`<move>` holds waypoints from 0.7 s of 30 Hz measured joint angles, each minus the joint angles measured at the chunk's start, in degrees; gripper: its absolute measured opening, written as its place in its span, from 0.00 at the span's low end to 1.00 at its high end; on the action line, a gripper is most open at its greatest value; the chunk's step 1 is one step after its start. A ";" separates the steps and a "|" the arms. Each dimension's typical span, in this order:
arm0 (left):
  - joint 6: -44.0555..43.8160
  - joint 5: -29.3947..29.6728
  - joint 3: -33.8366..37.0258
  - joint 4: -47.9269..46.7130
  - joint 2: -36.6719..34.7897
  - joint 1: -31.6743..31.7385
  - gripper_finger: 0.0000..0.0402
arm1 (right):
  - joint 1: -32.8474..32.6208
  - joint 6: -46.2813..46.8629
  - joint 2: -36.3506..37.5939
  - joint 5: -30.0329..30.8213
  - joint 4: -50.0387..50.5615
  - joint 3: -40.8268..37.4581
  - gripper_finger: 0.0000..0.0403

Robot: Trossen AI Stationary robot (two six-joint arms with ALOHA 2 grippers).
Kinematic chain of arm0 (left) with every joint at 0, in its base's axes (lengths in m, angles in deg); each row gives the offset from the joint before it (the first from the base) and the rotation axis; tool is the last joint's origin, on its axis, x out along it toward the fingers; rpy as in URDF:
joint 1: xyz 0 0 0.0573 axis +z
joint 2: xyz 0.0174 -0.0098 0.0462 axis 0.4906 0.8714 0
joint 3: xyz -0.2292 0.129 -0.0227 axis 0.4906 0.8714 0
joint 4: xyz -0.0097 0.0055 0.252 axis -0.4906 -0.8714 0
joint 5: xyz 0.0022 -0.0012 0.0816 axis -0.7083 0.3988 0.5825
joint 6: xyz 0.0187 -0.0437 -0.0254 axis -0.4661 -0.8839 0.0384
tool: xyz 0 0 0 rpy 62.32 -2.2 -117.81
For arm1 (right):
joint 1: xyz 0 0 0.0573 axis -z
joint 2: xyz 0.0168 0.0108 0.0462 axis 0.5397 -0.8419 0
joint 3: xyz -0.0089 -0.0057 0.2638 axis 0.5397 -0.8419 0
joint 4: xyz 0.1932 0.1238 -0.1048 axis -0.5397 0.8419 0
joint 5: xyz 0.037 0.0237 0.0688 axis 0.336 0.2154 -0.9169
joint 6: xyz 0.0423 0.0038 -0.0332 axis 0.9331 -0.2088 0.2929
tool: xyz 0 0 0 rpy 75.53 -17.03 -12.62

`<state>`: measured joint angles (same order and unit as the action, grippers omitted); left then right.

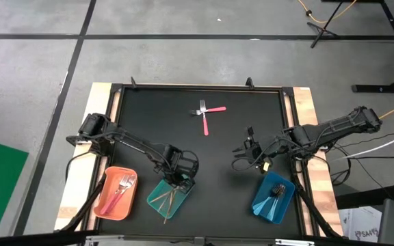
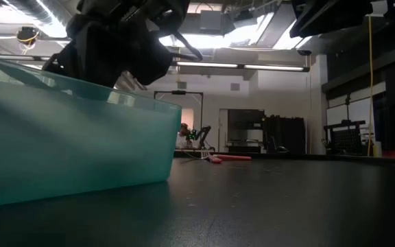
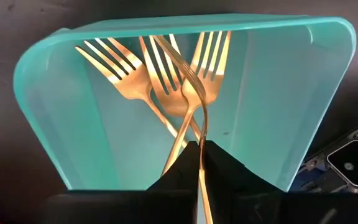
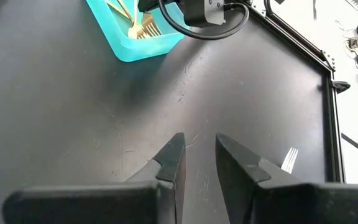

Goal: Sort silverware by color (type)
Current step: Put the gold fork into the green bin, then put the pink fork into the orange bin

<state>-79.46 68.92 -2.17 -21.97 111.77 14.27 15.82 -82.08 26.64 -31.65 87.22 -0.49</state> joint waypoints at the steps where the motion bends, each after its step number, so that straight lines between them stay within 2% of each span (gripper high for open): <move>1: -0.02 0.09 0.00 0.00 0.00 -0.01 0.01 | 0.00 0.00 0.00 0.01 0.00 0.00 0.19; 14: 0.04 1.98 0.00 0.03 0.00 -0.09 0.20 | 0.00 -0.04 0.00 -0.01 -0.01 0.00 0.19; 21: 0.07 4.30 0.00 0.09 0.00 0.08 0.25 | 0.00 -0.04 0.00 -0.01 -0.01 0.00 0.19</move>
<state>-79.39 73.22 -2.17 -21.88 111.77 14.34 15.82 -82.12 26.64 -31.66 87.21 -0.49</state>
